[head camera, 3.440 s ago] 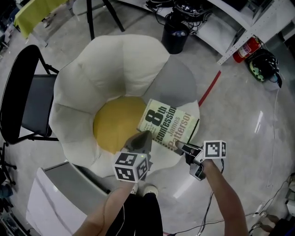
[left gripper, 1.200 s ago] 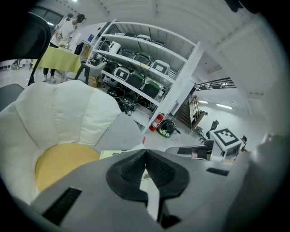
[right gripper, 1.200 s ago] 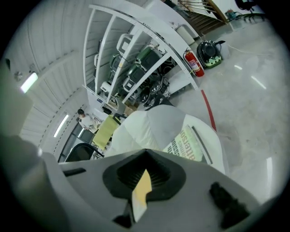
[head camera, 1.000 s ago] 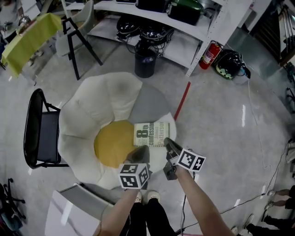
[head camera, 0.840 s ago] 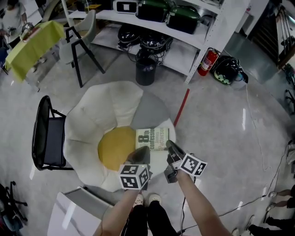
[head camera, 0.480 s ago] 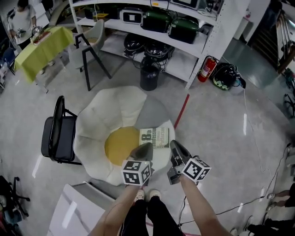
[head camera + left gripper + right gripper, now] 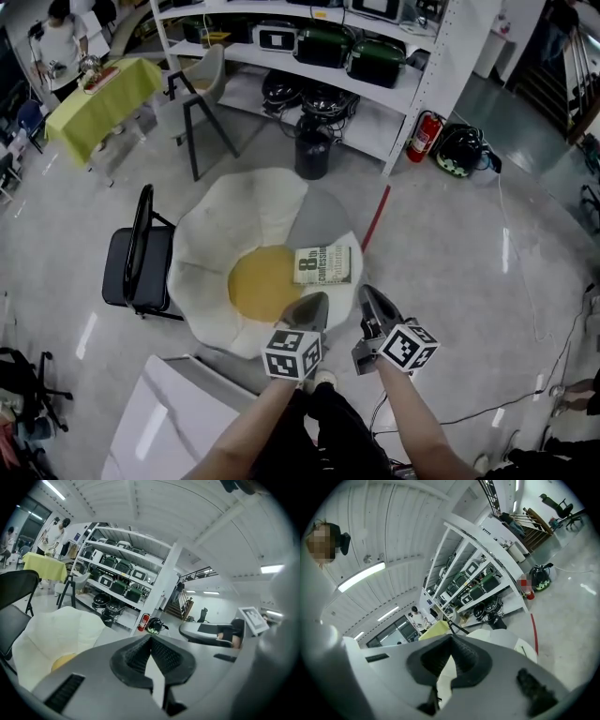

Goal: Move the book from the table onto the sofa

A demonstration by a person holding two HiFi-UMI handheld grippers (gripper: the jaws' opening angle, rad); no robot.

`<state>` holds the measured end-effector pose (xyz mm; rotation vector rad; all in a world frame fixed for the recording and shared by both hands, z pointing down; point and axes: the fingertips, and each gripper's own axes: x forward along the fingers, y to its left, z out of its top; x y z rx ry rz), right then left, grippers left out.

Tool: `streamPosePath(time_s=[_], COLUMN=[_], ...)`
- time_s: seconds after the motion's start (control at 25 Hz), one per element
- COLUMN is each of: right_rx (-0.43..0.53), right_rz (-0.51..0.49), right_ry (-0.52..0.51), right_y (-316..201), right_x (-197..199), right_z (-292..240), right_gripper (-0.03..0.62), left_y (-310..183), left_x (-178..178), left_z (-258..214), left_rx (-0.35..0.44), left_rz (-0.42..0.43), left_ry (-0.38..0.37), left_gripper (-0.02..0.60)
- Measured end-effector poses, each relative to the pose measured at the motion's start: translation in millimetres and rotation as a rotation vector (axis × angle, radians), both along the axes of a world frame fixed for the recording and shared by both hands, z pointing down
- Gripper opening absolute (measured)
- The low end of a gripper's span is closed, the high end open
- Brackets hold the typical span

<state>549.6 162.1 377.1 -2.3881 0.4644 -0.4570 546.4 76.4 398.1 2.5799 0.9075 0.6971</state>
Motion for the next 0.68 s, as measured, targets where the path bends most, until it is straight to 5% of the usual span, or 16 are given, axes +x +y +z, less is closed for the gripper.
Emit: streamPosePath(time_s=[0.68], right_rx=[0.017], right_rz=[-0.002], right_ry=[-0.017], right_y=[18], right_x=[-3], right_z=[13], right_gripper=[0.011], left_y=[7], left_x=[7], left_z=[7], left_rx=[0.021], left_rz=[-0.014], left_ry=[0.007], left_gripper=[0.011])
